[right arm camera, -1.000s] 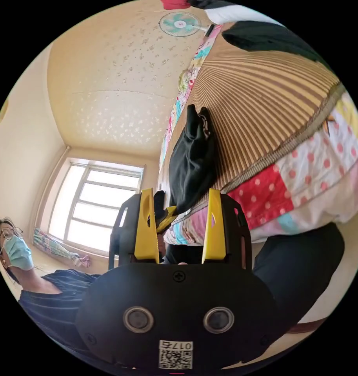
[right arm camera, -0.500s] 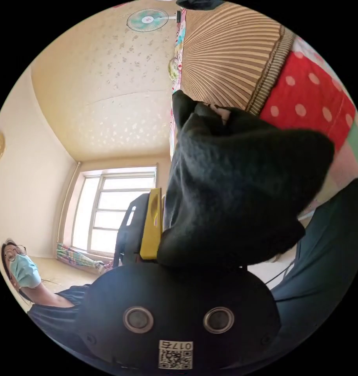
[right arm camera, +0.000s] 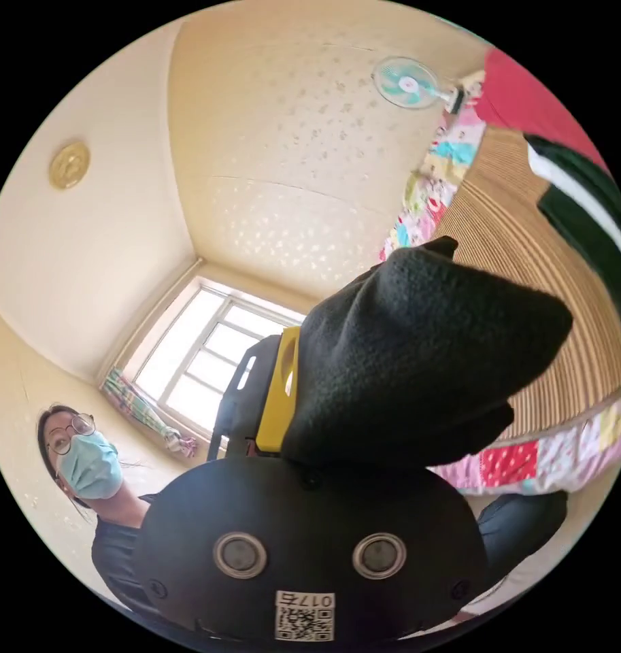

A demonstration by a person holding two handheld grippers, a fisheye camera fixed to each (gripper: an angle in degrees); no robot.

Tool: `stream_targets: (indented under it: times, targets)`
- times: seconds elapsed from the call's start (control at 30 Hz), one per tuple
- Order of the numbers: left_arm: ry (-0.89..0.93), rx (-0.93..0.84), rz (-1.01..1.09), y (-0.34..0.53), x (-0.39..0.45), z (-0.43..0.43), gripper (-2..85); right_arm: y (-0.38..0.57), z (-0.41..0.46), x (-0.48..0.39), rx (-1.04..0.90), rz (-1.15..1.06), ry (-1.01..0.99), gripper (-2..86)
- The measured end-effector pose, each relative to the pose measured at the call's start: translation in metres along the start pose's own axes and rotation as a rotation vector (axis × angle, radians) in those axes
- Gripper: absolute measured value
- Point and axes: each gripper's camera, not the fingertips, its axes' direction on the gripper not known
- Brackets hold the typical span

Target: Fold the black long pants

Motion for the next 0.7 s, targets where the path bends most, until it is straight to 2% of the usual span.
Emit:
stream_targets:
  times: [0.07,0.13,0.2,0.27,0.37,0.47,0.5,0.7]
  targets:
    - [-0.015,0.019,0.012,0.001,0.003,-0.007,9.9,-0.047,-0.045,-0.035,0.079,-0.154,0.041,0.4]
    - [-0.028,0.038,0.008,0.004,0.003,-0.012,9.9,-0.072,-0.085,-0.035,0.163,-0.160,0.057,0.6]
    - [-0.023,0.053,-0.028,0.009,-0.005,-0.017,9.9,-0.084,-0.130,-0.013,0.275,-0.073,0.107,0.8]
    - [-0.014,0.056,-0.065,0.015,-0.013,-0.019,9.9,-0.083,-0.179,0.039,0.339,0.113,0.232,1.4]
    - [-0.005,0.043,-0.102,0.022,-0.021,-0.020,10.0,-0.057,-0.217,0.098,0.338,0.317,0.428,2.1]
    - [-0.029,0.028,-0.103,0.027,-0.021,-0.022,10.0,-0.026,-0.235,0.110,0.405,0.311,0.239,3.3]
    - [-0.034,0.030,-0.101,0.029,-0.019,-0.023,10.0,-0.022,-0.235,0.107,0.405,0.303,0.240,3.6]
    - [-0.082,0.115,-0.069,0.043,-0.008,-0.043,10.0,0.035,-0.219,0.045,0.355,0.249,0.563,6.0]
